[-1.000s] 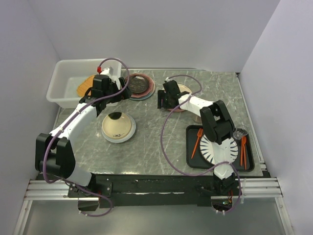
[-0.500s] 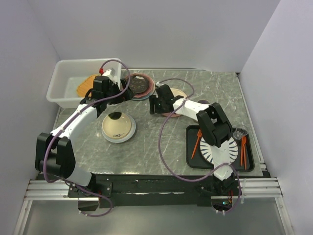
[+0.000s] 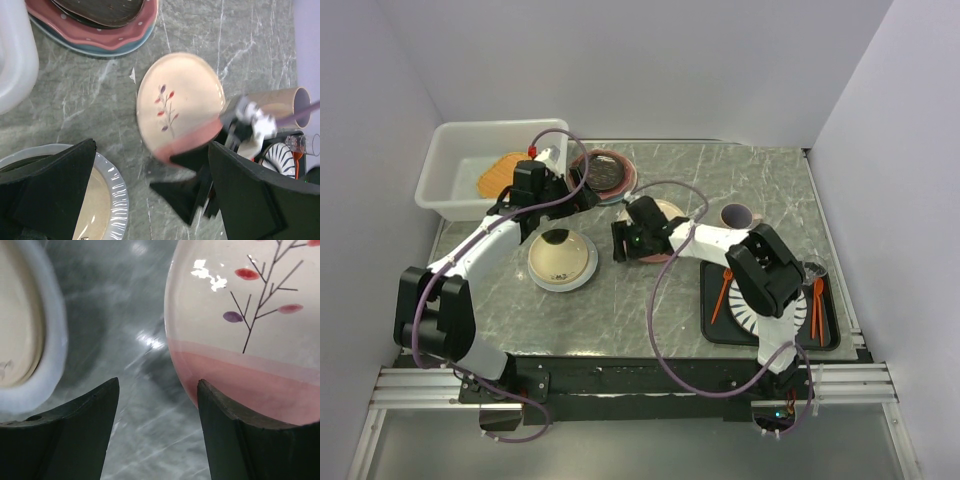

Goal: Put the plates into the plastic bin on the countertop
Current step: Move the plate to the center of the board, then pick up the plate at the center of the board.

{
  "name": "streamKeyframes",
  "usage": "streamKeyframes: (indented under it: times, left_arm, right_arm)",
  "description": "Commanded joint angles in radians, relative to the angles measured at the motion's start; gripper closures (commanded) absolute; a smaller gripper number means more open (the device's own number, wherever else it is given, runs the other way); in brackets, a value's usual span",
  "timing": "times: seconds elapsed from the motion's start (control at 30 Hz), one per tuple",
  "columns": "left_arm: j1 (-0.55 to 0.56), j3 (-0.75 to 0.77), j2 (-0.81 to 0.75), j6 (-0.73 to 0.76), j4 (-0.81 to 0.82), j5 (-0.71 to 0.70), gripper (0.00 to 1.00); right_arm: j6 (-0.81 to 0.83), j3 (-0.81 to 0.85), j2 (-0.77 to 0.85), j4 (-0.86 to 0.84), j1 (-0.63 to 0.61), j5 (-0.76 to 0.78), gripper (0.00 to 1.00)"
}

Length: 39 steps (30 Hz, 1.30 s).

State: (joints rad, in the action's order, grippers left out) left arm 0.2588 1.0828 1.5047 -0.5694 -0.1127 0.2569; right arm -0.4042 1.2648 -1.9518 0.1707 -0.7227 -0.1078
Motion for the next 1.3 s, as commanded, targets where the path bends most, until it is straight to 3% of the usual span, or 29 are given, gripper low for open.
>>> streamKeyframes:
  times: [0.0, 0.37, 0.6, 0.83, 1.27]
  left_arm:
    - [0.002, -0.001, 0.009, -0.010, 0.056, 0.033, 0.01]
    - [0.008, -0.001, 0.054, 0.022, 0.056, 0.077, 0.01]
    - [0.054, 0.041, 0.138, 0.055, 0.030, 0.087, 0.01]
    - [0.109, 0.077, 0.253, 0.051, 0.021, 0.078, 0.01]
    - [0.138, 0.097, 0.319, 0.040, 0.015, 0.033, 0.01]
  right_arm:
    - [-0.062, -0.074, 0.039, 0.104, -0.087, -0.066, 0.29]
    - [-0.148, -0.295, 0.413, -0.034, -0.022, 0.141, 0.21]
    - [-0.193, -0.502, 0.593, -0.143, 0.149, 0.080, 0.18]
    - [-0.228, -0.558, 0.548, -0.195, 0.212, 0.045, 0.19]
    - [-0.286, -0.599, 0.423, -0.398, 0.302, 0.016, 0.23]
